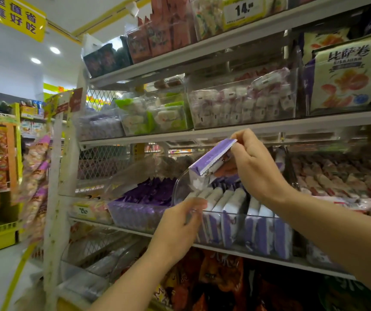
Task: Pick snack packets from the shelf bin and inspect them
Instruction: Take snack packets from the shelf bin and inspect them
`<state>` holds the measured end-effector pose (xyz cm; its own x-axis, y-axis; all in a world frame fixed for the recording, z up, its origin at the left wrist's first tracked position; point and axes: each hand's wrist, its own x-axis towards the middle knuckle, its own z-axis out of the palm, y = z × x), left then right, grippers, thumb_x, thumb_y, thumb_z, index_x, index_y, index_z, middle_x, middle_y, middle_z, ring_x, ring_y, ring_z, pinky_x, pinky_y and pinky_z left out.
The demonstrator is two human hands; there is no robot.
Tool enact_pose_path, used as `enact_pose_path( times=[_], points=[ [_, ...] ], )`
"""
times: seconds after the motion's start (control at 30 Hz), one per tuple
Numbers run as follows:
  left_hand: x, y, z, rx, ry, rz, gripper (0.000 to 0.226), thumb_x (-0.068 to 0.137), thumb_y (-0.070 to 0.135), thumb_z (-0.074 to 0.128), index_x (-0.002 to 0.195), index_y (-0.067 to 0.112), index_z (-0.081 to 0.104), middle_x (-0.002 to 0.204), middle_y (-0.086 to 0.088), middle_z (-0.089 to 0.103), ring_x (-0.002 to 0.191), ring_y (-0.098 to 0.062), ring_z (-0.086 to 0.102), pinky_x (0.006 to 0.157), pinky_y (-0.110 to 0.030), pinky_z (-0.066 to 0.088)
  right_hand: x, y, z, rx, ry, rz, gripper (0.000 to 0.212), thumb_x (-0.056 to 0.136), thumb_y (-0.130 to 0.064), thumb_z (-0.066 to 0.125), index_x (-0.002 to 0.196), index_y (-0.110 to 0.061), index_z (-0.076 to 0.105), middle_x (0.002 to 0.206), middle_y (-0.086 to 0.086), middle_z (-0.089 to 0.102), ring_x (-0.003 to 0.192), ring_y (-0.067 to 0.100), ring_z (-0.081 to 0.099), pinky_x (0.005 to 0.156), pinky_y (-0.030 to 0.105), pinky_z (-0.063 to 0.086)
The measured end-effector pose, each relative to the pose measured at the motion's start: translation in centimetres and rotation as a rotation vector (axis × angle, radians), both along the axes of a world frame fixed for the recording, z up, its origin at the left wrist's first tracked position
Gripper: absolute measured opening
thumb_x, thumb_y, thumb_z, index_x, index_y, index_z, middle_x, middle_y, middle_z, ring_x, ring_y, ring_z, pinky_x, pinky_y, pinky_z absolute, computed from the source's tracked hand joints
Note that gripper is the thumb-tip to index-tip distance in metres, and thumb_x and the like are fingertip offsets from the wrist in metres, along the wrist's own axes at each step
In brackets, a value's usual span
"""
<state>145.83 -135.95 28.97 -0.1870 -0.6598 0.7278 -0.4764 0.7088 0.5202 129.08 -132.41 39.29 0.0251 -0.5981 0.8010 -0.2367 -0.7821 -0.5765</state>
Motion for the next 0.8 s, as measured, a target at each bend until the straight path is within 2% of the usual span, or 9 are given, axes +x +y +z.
enact_pose_path(
  times=[0.07, 0.13, 0.27, 0.37, 0.43, 0.53, 0.57, 0.67, 0.8],
  points=[
    [0.9, 0.6, 0.3, 0.104, 0.333, -0.081, 0.025, 0.101, 0.024, 0.048, 0.092, 0.031, 0.071, 0.091, 0.013, 0.075, 0.089, 0.0, 0.066, 0.086, -0.025, 0.048, 1.7, 0.2, -1.9, 0.017, 0.017, 0.114, 0.015, 0.1, -0.012, 0.035, 0.1, -0.01, 0.05, 0.089, 0.012, 0.07, 0.075, 0.022, 0.072, 0.067, 0.034, 0.061],
    [2.0, 1.2, 0.4, 0.267, 0.649, -0.178, 0.041, 0.104, 0.029, 0.036, 0.089, 0.02, 0.072, 0.082, 0.005, 0.077, 0.086, -0.017, 0.071, 0.09, -0.039, 0.048, 3.8, 0.1, -4.1, 0.017, 0.037, 0.187, 0.017, 0.101, -0.012, 0.038, 0.1, -0.016, 0.054, 0.092, 0.005, 0.071, 0.082, 0.019, 0.071, 0.072, 0.033, 0.059],
    [6.5, 1.9, -1.3, 0.577, 0.926, -0.337, 0.071, 0.094, 0.067, 0.023, 0.112, 0.017, 0.07, 0.1, -0.009, 0.075, 0.085, -0.02, 0.074, 0.074, -0.034, 0.05, 7.9, -0.4, -8.7, 0.002, 0.1, 0.264, 0.017, 0.1, -0.013, 0.041, 0.096, -0.024, 0.053, 0.119, -0.014, 0.063, 0.11, 0.006, 0.062, 0.089, 0.036, 0.054],
    [10.4, 2.6, -3.0, 0.675, 1.054, -0.428, 0.06, 0.085, 0.058, 0.045, 0.122, 0.016, 0.067, 0.118, -0.015, 0.069, 0.1, -0.027, 0.066, 0.09, -0.043, 0.05, 10.3, -0.7, -12.1, 0.016, 0.212, 0.3, 0.012, 0.099, -0.015, 0.041, 0.091, -0.022, 0.048, 0.134, -0.02, 0.053, 0.126, -0.004, 0.048, 0.098, 0.031, 0.048],
    [12.5, 2.8, -4.5, 0.695, 1.089, -0.422, 0.053, 0.082, 0.04, 0.053, 0.123, 0.01, 0.064, 0.117, -0.018, 0.069, 0.1, -0.03, 0.065, 0.096, -0.046, 0.048, 11.5, -1.1, -14.2, 0.054, 0.238, 0.365, 0.012, 0.099, -0.009, 0.042, 0.091, -0.013, 0.05, 0.133, -0.023, 0.053, 0.126, -0.006, 0.048, 0.096, 0.026, 0.049],
    [14.8, 3.2, -7.3, 0.708, 1.105, -0.32, 0.029, 0.093, 0.015, 0.05, 0.117, 0.005, 0.063, 0.1, -0.017, 0.074, 0.079, -0.028, 0.074, 0.063, -0.035, 0.061, 13.4, -1.9, -17.5, 0.178, 0.208, 0.416, 0.018, 0.098, 0.001, 0.041, 0.092, -0.007, 0.056, 0.127, -0.017, 0.06, 0.122, 0.002, 0.055, 0.098, 0.033, 0.05],
    [15.4, 3.3, -8.4, 0.707, 1.093, -0.286, 0.028, 0.095, 0.01, 0.049, 0.118, 0.004, 0.062, 0.101, -0.018, 0.074, 0.078, -0.028, 0.074, 0.059, -0.035, 0.061, 14.0, -2.3, -18.4, 0.259, 0.157, 0.418, 0.02, 0.099, 0.0, 0.041, 0.096, -0.01, 0.059, 0.125, -0.011, 0.063, 0.118, 0.009, 0.059, 0.098, 0.038, 0.051],
    [16.7, 3.5, -12.0, 0.692, 1.024, -0.244, 0.04, 0.085, 0.011, 0.058, 0.125, 0.003, 0.057, 0.11, -0.019, 0.071, 0.087, -0.032, 0.073, 0.064, -0.039, 0.061, 16.0, -3.5, -20.9, 0.576, -0.036, 0.488, 0.019, 0.1, -0.01, 0.044, 0.111, -0.016, 0.059, 0.116, 0.005, 0.069, 0.107, 0.026, 0.065, 0.087, 0.037, 0.056],
    [16.9, 3.7, -16.7, 0.735, 0.838, -0.307, 0.045, 0.082, 0.012, 0.062, 0.127, 0.011, 0.055, 0.119, -0.014, 0.069, 0.105, -0.033, 0.068, 0.076, -0.039, 0.058, 18.1, -4.8, -23.7, 0.884, -0.146, 0.586, 0.031, 0.097, -0.026, 0.051, 0.115, -0.004, 0.064, 0.107, 0.018, 0.071, 0.092, 0.029, 0.068, 0.073, 0.036, 0.055]
  ],
)
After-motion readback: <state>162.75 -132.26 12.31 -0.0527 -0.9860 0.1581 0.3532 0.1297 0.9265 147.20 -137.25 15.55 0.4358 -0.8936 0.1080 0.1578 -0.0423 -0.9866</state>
